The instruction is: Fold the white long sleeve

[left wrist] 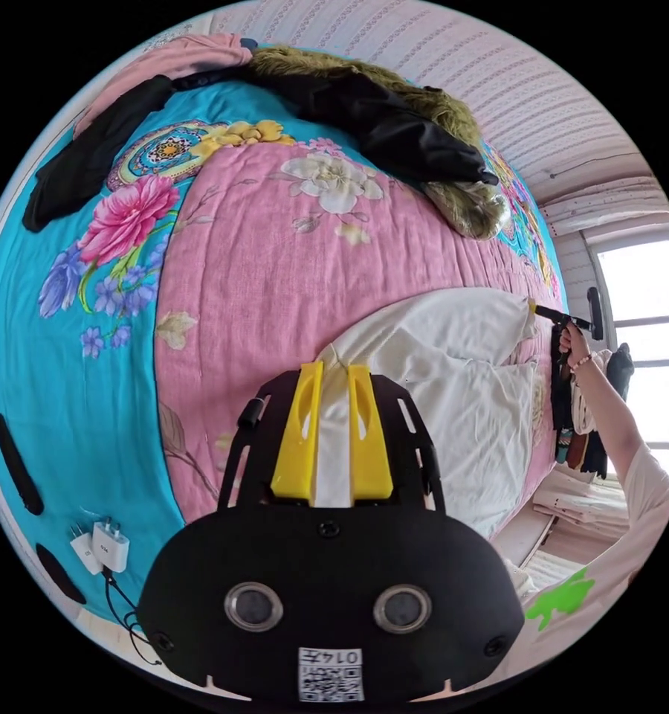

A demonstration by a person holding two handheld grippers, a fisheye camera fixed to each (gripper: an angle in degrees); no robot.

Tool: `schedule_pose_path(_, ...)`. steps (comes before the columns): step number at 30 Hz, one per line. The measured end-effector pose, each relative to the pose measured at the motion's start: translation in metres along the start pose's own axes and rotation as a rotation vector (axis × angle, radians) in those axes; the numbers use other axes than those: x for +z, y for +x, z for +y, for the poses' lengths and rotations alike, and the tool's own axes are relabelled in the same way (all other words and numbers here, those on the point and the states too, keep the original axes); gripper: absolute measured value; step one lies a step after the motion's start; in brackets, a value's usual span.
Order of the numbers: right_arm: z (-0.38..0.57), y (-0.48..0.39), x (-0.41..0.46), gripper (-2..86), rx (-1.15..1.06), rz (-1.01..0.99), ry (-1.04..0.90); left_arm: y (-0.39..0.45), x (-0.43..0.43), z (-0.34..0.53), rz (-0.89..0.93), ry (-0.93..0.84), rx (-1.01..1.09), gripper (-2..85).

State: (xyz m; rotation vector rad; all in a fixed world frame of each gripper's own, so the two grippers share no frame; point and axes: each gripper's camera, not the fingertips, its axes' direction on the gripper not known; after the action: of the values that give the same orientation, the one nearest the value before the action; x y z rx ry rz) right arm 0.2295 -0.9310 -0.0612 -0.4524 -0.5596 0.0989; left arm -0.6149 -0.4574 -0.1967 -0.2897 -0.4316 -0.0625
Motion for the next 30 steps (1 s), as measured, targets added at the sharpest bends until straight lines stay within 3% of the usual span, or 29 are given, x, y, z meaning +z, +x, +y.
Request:
schedule_pose_path(7, -0.021, 0.004, -0.031, 0.5, -0.007, -0.070, 0.158, -0.005, -0.024, 0.021, 0.070, 0.189, -0.049, -0.6)
schedule_pose_path(10, -0.040, -0.002, -0.038, 0.5, -0.036, -0.043, 0.213, -0.009, -0.020, 0.029, 0.090, 0.155, -0.057, -0.3)
schedule_pose_path(14, -0.058, -0.005, -0.018, 0.9, -0.045, 0.050, 0.163, -0.012, -0.008, 0.043, 0.169, 0.130, -0.083, 2.8)
schedule_pose_path(17, -0.064, 0.008, 0.019, 2.3, -0.004, 0.054, 0.019, -0.010, -0.011, 0.056, 0.172, 0.150, -0.084, 5.1)
schedule_pose_path(28, 0.015, 0.091, 0.027, 9.4, 0.096, -0.002, 0.137, 0.024, -0.037, 0.146, 0.200, 0.158, 0.063, 5.1)
schedule_pose_path(30, 0.042, 0.113, 0.024, 10.1, 0.118, -0.085, 0.157, 0.030, -0.041, 0.180, 0.192, 0.148, 0.073, 5.1)
